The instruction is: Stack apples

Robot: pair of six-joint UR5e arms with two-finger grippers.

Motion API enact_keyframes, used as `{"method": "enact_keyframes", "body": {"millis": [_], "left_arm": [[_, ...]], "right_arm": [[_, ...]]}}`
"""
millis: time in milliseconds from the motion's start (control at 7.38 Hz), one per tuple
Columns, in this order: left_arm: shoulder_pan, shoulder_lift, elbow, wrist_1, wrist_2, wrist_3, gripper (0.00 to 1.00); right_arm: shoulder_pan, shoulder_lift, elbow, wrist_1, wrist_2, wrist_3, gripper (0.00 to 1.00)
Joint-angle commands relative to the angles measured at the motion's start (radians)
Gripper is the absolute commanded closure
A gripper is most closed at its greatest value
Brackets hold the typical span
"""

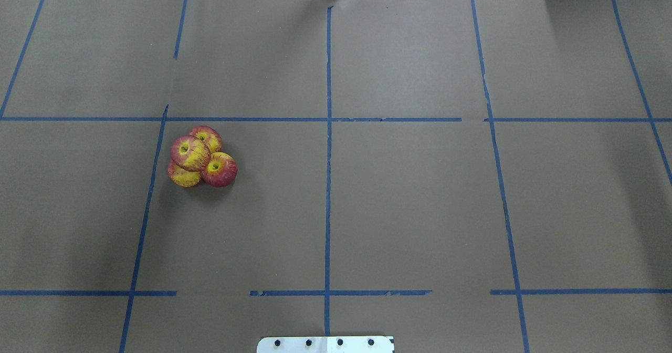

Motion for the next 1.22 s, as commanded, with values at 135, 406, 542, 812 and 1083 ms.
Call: {"method": "enact_keyframes", "body": {"millis": [135,406,542,812,1083], "left_arm": [[0.002,0.009,0.014,-0.114,-0.002,-0.009,0.00],[0.005,-0.022,0.081,-0.120,0.007,0.000,0.00],[0.002,-0.033,0.076,-0.110,0.003,-0.003,0.00],[0.005,-0.033,0.082,-0.110,0.007,-0.004,0.00],[0.005,-0.025,0.065,-0.108,0.009,-0.004,0.00]], "right_arm": [[0.000,0.000,0.000,0.000,0.000,0.000,0.00],[0.000,0.000,0.000,0.000,0.000,0.000,0.00],[0.000,0.000,0.000,0.000,0.000,0.000,0.00],[0.000,0.000,0.000,0.000,0.000,0.000,0.00],[0.000,0.000,0.000,0.000,0.000,0.000,0.00]]}}
